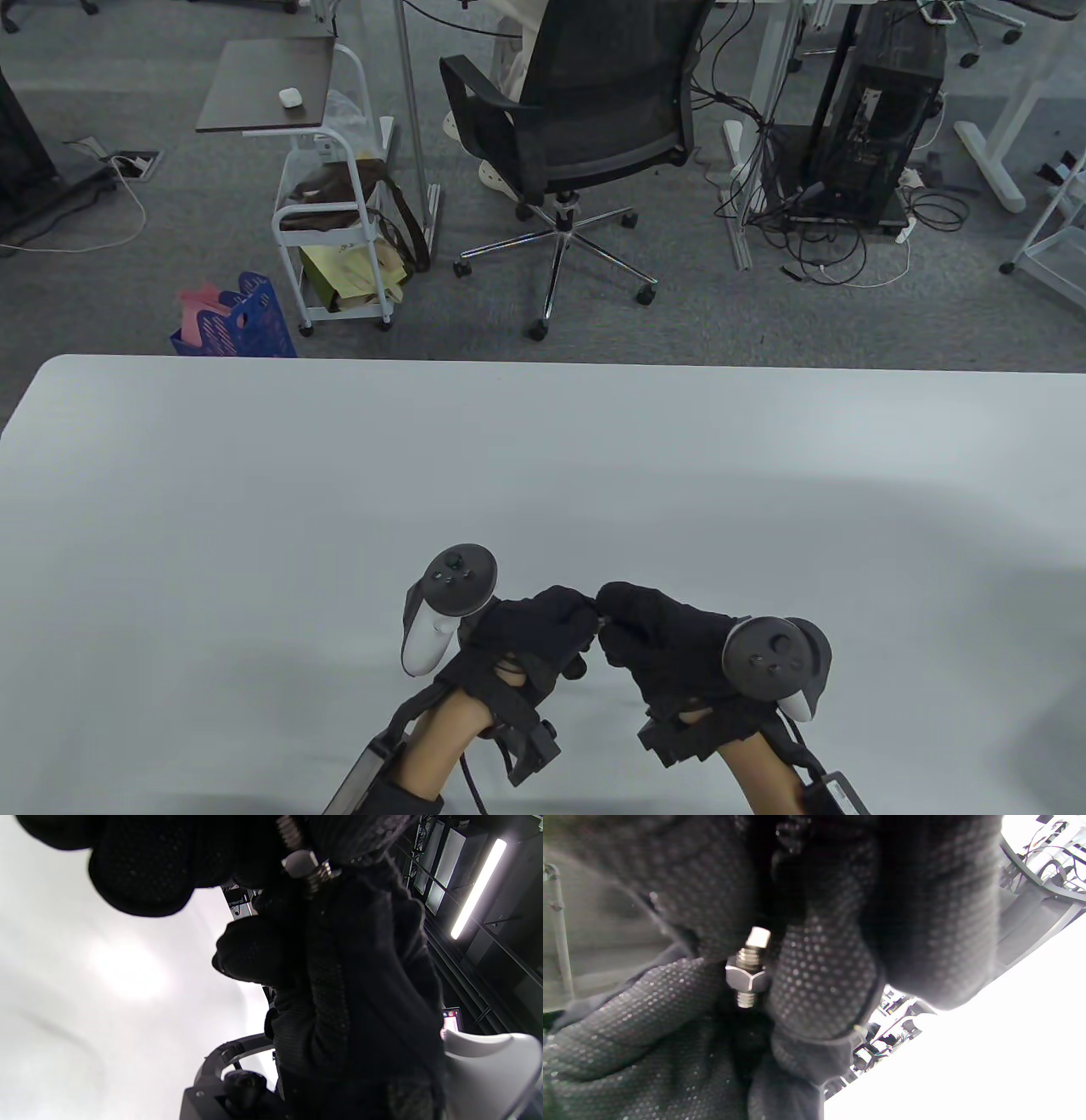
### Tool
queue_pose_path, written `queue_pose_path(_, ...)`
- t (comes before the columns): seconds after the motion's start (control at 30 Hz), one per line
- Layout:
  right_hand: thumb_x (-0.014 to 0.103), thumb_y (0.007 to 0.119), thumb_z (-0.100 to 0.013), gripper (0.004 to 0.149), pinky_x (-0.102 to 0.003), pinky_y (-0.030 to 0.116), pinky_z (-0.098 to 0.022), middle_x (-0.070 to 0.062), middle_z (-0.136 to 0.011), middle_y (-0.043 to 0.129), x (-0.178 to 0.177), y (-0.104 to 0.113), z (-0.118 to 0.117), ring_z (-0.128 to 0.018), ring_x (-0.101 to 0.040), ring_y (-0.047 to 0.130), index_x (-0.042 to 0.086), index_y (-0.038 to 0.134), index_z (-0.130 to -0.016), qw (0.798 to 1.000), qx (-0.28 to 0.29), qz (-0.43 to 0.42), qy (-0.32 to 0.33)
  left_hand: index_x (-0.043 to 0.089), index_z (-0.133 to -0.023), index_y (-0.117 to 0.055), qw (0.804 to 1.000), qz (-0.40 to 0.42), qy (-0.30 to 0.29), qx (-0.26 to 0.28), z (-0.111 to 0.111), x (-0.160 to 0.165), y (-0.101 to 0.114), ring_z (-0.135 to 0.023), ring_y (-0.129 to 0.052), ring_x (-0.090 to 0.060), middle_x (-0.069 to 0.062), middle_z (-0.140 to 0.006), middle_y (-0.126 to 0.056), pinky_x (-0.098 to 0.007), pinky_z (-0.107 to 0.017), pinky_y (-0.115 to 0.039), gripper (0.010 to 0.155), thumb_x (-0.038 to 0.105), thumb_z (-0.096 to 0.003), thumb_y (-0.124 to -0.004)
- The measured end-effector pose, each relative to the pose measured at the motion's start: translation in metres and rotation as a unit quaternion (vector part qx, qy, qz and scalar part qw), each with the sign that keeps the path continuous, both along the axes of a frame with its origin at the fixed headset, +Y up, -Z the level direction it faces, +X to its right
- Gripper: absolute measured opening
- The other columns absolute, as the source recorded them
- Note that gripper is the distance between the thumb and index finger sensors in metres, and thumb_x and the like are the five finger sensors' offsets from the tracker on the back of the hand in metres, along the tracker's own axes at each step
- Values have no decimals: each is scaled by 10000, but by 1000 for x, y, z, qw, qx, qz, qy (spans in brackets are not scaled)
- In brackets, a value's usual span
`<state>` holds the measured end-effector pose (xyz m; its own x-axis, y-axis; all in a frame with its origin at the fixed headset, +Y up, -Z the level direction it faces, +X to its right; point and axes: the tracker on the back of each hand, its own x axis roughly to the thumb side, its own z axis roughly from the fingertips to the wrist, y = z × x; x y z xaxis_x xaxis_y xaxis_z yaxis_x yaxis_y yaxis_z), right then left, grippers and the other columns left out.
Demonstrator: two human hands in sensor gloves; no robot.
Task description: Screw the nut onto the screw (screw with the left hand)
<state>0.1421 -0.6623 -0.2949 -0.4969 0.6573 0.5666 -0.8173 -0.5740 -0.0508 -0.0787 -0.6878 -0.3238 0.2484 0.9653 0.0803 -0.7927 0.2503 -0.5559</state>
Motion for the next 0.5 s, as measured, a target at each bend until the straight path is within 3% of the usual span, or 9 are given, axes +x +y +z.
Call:
queue_pose_path(0.2, 324, 953, -324, 480, -388, 1032, -277, -81, -623, 1031, 0, 0, -2, -305, -165, 1172, 148, 871, -763, 1000, -15, 11, 10, 39, -914, -635, 1000, -6, -19, 1, 1, 2, 0, -556, -876, -417, -271, -838, -723, -617, -499, -651, 563, 349, -449, -703)
queue_pose_path(0.3, 321, 953, -324, 476, -387, 1032, -279, -80, -623, 1032, 0, 0, -1, -307, -163, 1172, 151, 872, -761, 1000, -7, 13, 5, 56, -981, -581, 1000, 0, -12, -12, 1, 0, -4, -590, -869, -426, -275, -870, -705, -617, -516, -644, 652, 427, -454, -681)
queue_pose_path(0.4, 322, 954, -324, 475, -385, 1033, -278, -78, -623, 1032, -1, -1, -1, -303, -161, 1173, 151, 873, -760, 1000, -1, 18, 2, 18, -911, -711, 1000, -12, 0, -7, 0, 0, -5, -537, -896, -459, -305, -818, -771, -638, -487, -656, 614, 422, -449, -690)
queue_pose_path(0.5, 324, 953, -326, 475, -387, 1032, -272, -79, -618, 1035, -2, -1, 0, -297, -163, 1174, 150, 873, -761, 1000, -3, 21, 2, 4, -869, -729, 1000, -21, 3, 2, 0, 0, -2, -497, -907, -447, -297, -778, -797, -635, -465, -668, 578, 394, -442, -705)
